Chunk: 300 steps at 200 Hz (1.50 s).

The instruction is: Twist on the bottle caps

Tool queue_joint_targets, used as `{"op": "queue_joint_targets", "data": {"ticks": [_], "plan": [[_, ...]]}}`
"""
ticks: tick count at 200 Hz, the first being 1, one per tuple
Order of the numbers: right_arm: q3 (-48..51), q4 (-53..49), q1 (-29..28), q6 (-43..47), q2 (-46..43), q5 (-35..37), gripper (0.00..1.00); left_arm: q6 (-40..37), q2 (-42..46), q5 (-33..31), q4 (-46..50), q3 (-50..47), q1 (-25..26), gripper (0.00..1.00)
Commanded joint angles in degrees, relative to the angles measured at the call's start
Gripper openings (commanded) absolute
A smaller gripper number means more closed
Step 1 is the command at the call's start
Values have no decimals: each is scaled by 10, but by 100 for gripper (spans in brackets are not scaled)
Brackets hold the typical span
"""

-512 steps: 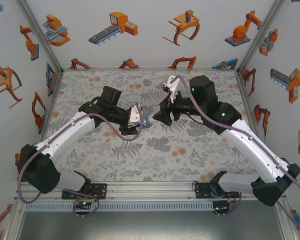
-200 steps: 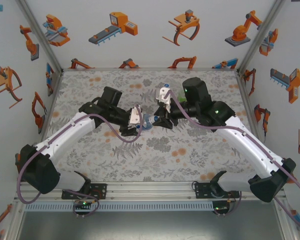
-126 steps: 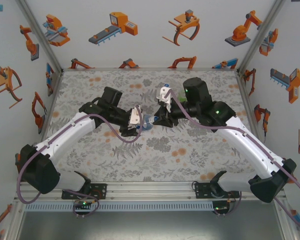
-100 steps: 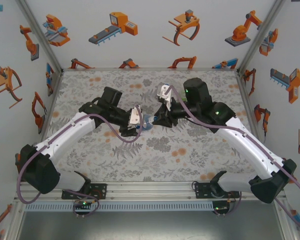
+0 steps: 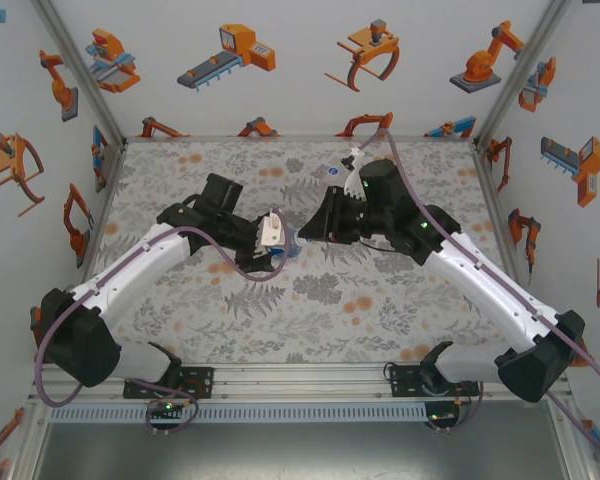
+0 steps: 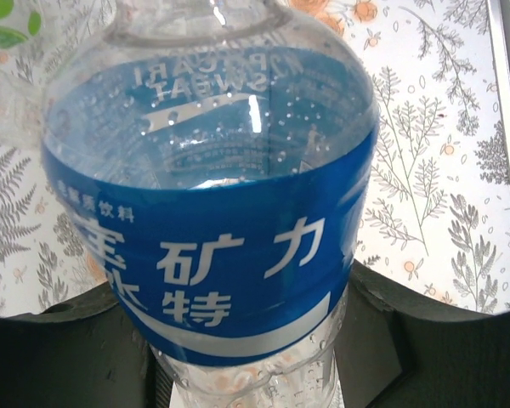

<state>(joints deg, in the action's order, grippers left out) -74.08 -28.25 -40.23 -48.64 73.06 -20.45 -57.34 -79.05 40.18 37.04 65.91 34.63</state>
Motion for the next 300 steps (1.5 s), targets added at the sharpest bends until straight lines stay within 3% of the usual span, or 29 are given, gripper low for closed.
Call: {"op": "queue_joint_targets", "data": {"ticks": [1,15,33,47,80,109,159,212,257,300], "plan": [[2,15,-2,-120,19,32,0,-7,6,52,-17,18,11,0],[-10,11,-2,-98,17,45,1,-6,6,53,-18,19,11,0],[-35,-7,0,-38,22,46,22,-7,7,52,-18,18,11,0],[-50,-17,0,28,20,44,32,-5,8,52,-17,19,11,0],[-51,15,1,223,-11,26,42,-7,10,51,-17,17,12,0],[-31,46,1,431,-43,-45,49,-12,14,53,-17,14,13,0],[-37,-15,0,758,-57,-179,52,-18,18,56,-10,14,21,0],[-14,-24,0,814,-51,-242,53,-22,17,56,-9,13,25,0],[11,-24,0,813,-56,-222,52,-22,15,56,-9,12,26,0],[12,-18,0,813,-49,-215,42,-23,11,55,-8,13,26,0]]}}
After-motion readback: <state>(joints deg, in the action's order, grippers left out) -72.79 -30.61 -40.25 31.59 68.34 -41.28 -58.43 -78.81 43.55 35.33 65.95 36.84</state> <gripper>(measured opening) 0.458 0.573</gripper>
